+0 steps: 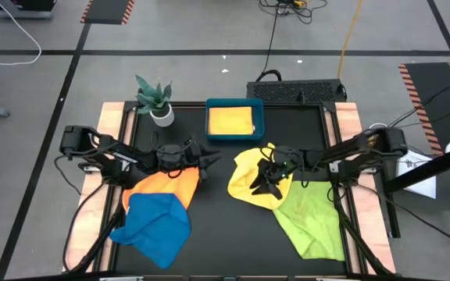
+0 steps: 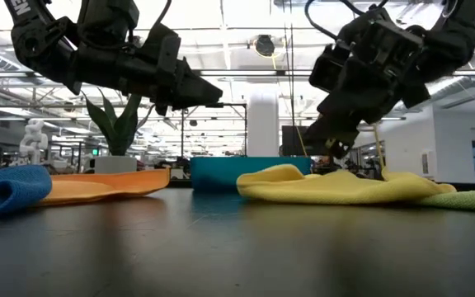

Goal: Fold microfiber towels
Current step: Fold the yellow microfiber towel

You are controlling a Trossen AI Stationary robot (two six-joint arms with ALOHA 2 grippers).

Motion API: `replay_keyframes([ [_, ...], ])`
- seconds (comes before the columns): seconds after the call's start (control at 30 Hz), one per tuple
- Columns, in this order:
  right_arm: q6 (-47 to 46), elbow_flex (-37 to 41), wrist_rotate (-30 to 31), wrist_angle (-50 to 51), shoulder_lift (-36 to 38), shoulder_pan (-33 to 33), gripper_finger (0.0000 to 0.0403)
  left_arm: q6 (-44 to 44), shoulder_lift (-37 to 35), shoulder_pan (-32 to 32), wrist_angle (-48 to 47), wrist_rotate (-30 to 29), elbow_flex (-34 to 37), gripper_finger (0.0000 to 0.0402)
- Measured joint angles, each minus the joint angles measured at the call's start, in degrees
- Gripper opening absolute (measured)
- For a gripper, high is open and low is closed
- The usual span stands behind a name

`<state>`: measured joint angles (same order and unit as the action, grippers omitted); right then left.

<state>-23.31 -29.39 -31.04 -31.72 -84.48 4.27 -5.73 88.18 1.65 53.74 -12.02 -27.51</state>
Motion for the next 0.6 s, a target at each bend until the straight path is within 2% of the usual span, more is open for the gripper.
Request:
replay_keyframes([
  [0.1,9.94,0.00,8.45,9.87,5.60,1.48,0.0150,-0.35,0.00,-0.62,-0.05,1.24,0.00,0.0106],
  [0.2,22.24,-0.02,24.13,20.40,10.54,1.66,0.0144,-0.22,0.00,-1.76,-0.10,1.50,0.00,0.0106],
  [0.27,26.14,0.00,31.00,25.44,11.72,1.66,0.0143,0.44,0.00,-2.61,-0.10,1.50,0.00,0.0106],
  [0.33,27.11,0.02,32.46,27.45,11.65,1.67,0.0144,0.73,0.00,-3.32,-0.10,1.50,0.00,0.0106],
  [0.5,30.66,0.04,31.34,26.09,6.67,-0.56,0.0156,1.89,0.00,-4.87,-0.08,1.50,0.00,0.0106],
  [0.6,32.89,0.02,35.67,22.42,2.70,-1.78,0.0164,2.60,0.00,-5.36,-0.07,1.39,0.00,0.0106],
])
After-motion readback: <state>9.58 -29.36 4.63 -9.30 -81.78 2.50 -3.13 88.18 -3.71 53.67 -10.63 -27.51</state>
